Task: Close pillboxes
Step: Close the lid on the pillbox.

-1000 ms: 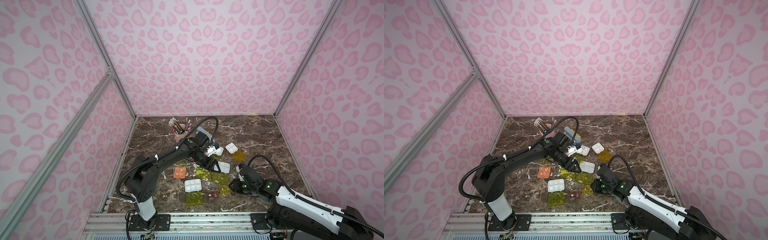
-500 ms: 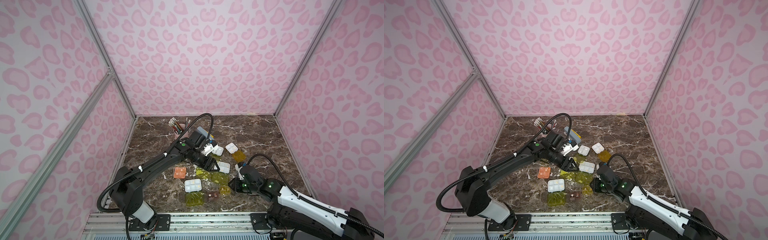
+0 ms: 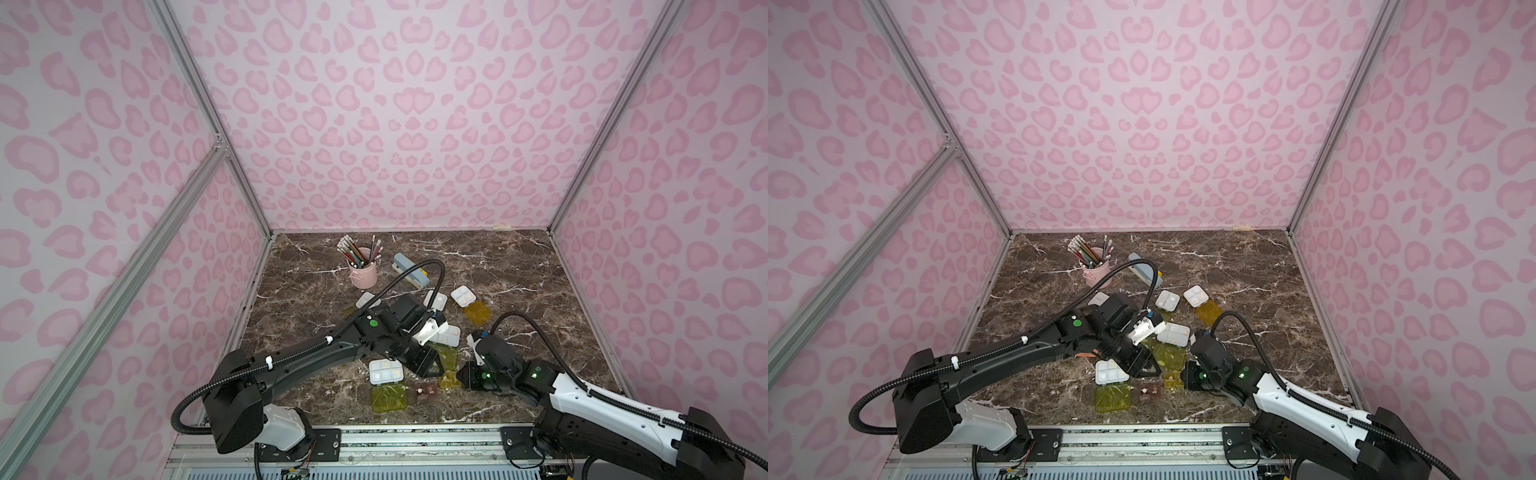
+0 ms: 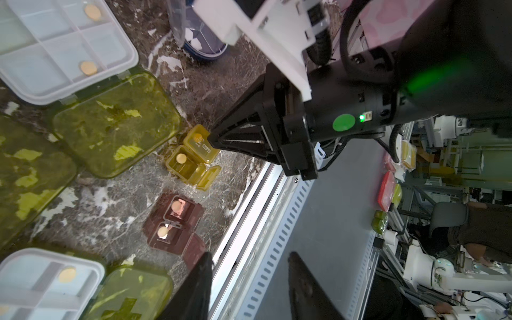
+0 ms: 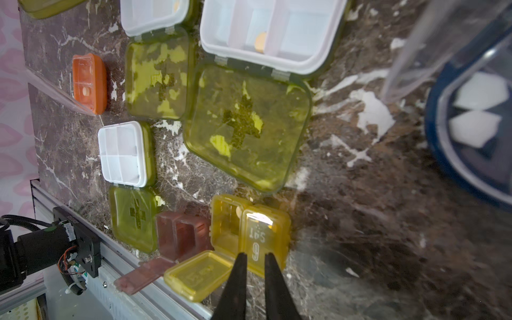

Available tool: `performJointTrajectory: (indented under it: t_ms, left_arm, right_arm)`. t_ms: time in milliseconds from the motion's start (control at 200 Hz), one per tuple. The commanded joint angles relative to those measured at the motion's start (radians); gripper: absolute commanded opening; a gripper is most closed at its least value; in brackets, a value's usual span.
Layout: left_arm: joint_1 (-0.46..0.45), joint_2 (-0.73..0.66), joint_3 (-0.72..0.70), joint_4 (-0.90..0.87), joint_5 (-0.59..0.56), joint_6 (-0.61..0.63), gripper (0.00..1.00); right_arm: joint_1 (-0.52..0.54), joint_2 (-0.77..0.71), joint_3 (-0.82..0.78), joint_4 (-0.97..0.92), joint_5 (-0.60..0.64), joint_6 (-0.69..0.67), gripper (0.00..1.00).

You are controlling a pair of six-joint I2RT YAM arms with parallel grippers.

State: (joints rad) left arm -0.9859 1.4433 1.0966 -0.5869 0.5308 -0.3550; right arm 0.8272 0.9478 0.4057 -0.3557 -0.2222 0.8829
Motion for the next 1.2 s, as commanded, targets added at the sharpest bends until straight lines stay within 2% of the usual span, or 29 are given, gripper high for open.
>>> performJointTrajectory:
  t_ms: [0, 50, 65, 120, 415, 1195]
  left_arm:
    - [-0.04, 0.01, -0.015, 0.071, -0.053, -0.038, 0.38]
    - [-0.057, 0.022, -0.018, 0.085, -0.056, -0.046, 0.36]
    - [-0.06, 0.025, -0.018, 0.09, -0.057, -0.048, 0.32]
    - [-0.073, 0.037, -0.018, 0.103, -0.06, -0.054, 0.28]
    - [-0.12, 0.115, -0.007, 0.163, -0.034, -0.081, 0.17]
    - [-0.124, 0.218, 0.007, 0.186, -0.037, -0.066, 0.07]
  right_arm:
    - [0.003, 0.015, -0.004, 0.037, -0.001, 0.001, 0.14]
    - [0.002, 0.021, -0.001, 0.04, -0.002, -0.001, 0.14]
    - [0.002, 0.023, 0.0, 0.04, -0.002, -0.002, 0.14]
    - [0.003, 0.026, 0.001, 0.044, -0.002, -0.002, 0.13]
    - [0.006, 0.046, -0.009, 0.075, -0.006, 0.004, 0.1]
    - [0.005, 0.082, -0.041, 0.106, -0.008, 0.007, 0.09]
